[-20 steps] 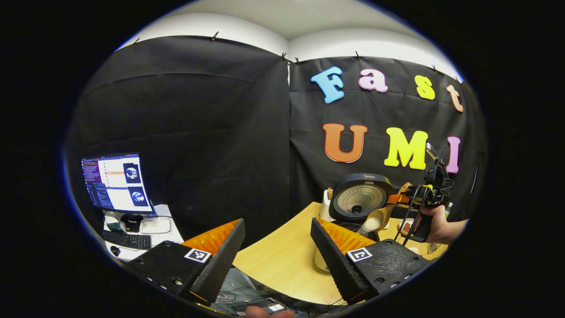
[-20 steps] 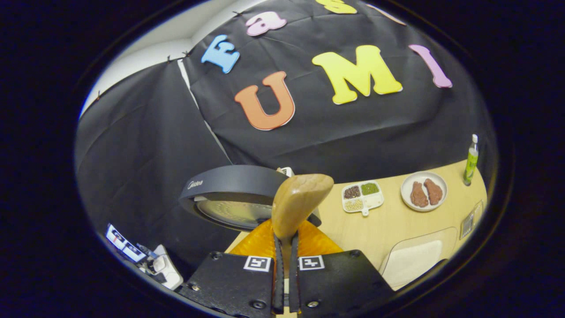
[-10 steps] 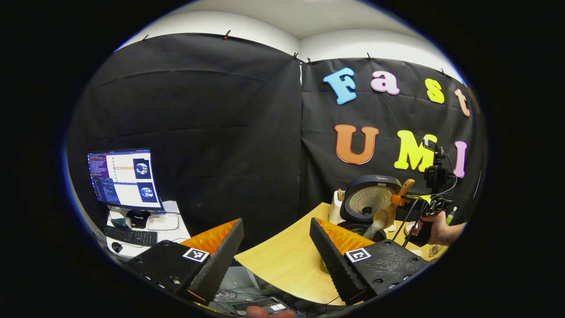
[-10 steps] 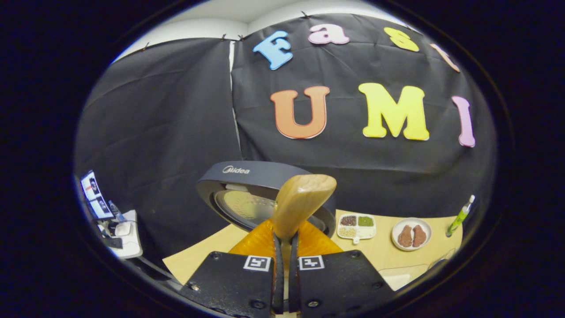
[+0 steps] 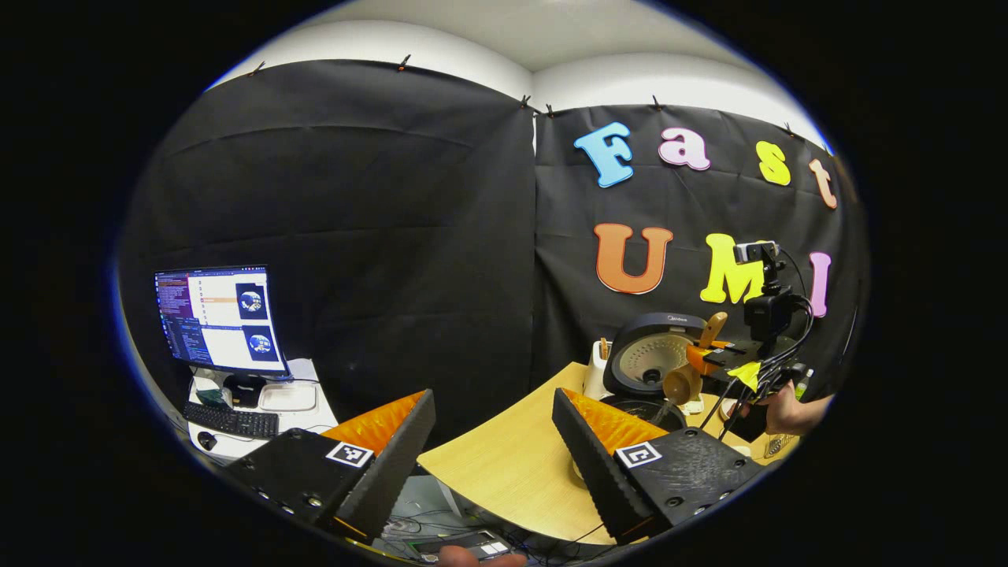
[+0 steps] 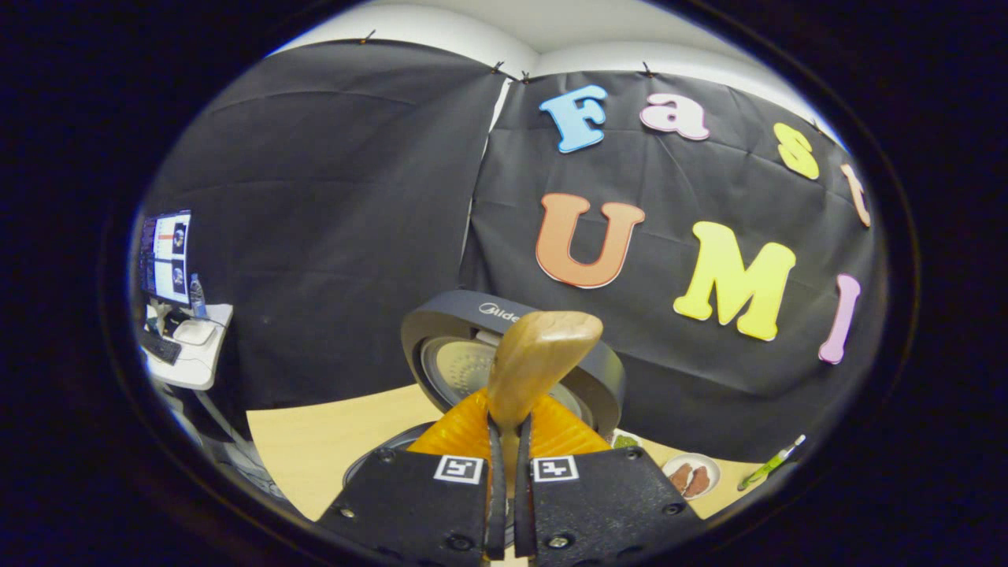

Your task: Close the left gripper, press the button to open the rice cooker; take a wooden spoon from the chopstick holder with the right hand, scoop a spoonful of rice and pour it into the rice cooker, then put the wooden spoon back into the chopstick holder.

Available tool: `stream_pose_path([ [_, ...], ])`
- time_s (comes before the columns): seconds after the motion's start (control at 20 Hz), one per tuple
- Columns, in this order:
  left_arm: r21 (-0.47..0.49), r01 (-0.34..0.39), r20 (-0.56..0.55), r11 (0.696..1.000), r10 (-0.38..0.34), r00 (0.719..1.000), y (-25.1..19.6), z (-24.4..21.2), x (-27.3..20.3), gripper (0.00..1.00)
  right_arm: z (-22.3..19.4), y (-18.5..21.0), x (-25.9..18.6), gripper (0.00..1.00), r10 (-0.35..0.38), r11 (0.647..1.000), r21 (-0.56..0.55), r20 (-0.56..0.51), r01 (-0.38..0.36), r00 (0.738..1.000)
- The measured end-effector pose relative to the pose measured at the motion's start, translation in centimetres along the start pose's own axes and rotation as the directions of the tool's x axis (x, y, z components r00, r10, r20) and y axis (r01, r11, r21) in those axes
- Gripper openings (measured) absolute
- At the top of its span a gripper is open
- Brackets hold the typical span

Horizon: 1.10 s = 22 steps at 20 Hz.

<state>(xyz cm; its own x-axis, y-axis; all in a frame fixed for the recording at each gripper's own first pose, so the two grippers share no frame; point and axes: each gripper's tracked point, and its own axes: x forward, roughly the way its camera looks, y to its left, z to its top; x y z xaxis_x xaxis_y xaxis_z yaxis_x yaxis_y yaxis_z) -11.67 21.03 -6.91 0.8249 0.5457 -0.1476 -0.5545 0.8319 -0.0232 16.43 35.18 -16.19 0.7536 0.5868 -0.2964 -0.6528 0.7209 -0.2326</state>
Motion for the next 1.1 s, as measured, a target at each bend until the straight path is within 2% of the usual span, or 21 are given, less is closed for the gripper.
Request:
stream_pose_path([
  [0.35, -0.010, -0.003, -0.004, 1.000, 0.003, 1.000, 0.1, -0.1, -0.1, 0.96, -0.1, -0.6, -0.4, 0.10, -0.003, 1.000, -0.002, -0.004, 0.003, 1.000],
  [0.5, -0.013, 0.003, -0.007, 1.000, -0.003, 1.000, -0.1, -0.1, -0.2, 0.96, -0.1, -0.9, -1.0, 0.10, 0.005, 0.999, 0.045, -0.006, -0.005, 1.000],
  [0.65, 0.001, 0.024, -0.014, 1.000, -0.024, 1.000, -0.4, -0.2, -0.2, 0.95, -0.5, -1.7, -1.8, 0.10, 0.015, 0.988, 0.151, -0.020, -0.012, 1.000],
  [0.75, 0.009, 0.052, -0.020, 0.999, -0.052, 0.998, -1.0, -0.3, 0.1, 0.95, -0.3, -2.9, -2.8, 0.10, 0.018, 0.972, 0.236, -0.021, -0.012, 1.000],
  [0.85, 0.014, 0.092, -0.022, 0.996, -0.091, 0.996, -3.4, -0.4, 0.3, 0.95, -0.5, -4.6, -3.8, 0.10, 0.005, 0.946, 0.325, -0.022, 0.003, 1.000],
  [1.1, 0.048, 0.222, -0.032, 0.974, -0.221, 0.975, -9.4, -0.4, 1.6, 0.95, -2.5, -11.8, -8.1, 0.10, -0.079, 0.864, 0.493, -0.057, 0.097, 0.995],
])
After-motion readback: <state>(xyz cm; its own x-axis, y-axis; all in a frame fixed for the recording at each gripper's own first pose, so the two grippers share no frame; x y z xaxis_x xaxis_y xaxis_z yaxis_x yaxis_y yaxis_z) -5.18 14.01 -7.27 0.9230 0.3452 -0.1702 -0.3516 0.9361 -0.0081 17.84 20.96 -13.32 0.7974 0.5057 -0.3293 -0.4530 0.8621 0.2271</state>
